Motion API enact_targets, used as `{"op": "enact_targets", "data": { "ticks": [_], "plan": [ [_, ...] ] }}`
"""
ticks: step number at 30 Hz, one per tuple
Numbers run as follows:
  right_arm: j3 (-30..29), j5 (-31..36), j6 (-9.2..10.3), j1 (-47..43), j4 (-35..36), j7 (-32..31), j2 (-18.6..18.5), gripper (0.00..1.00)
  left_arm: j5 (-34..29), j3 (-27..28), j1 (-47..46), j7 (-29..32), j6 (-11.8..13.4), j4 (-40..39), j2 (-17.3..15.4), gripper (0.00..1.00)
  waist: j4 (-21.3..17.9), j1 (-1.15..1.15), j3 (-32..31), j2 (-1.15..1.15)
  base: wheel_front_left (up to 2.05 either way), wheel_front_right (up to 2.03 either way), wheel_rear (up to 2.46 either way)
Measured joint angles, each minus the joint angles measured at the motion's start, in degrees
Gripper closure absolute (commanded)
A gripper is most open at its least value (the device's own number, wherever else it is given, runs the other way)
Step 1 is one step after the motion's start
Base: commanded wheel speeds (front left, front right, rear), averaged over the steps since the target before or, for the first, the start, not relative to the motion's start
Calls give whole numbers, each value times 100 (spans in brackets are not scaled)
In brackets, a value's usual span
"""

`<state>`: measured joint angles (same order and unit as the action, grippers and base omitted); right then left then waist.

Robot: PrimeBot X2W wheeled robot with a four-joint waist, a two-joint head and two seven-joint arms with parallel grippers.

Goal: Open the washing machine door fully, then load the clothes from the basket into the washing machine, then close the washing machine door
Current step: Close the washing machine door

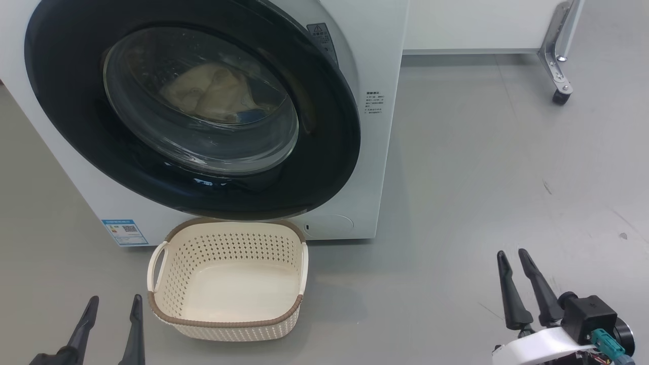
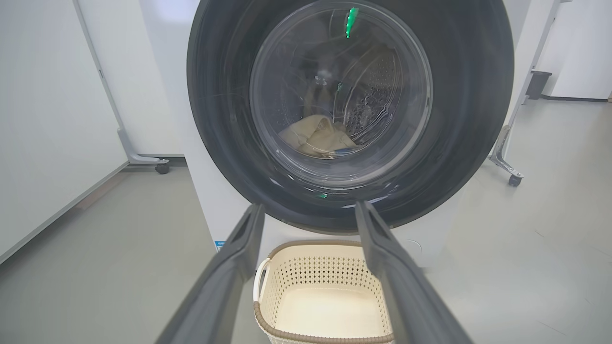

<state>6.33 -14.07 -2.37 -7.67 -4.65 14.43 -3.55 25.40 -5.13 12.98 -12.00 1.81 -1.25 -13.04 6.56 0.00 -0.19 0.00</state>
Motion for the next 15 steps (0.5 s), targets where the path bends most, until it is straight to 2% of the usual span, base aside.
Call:
{"op": "enact_targets", "data": {
  "ticks": [1,15],
  "plan": [
    [0,0,0,-1,0,0,0,100,-19,-7,0,-1,0,5,3,0,-1,0,1,0,0,0,0],
    [-1,-3,-1,-19,31,0,-4,100,-81,-45,-1,-66,42,25,42,0,-9,0,22,0,0,0,0]
  ]
}}
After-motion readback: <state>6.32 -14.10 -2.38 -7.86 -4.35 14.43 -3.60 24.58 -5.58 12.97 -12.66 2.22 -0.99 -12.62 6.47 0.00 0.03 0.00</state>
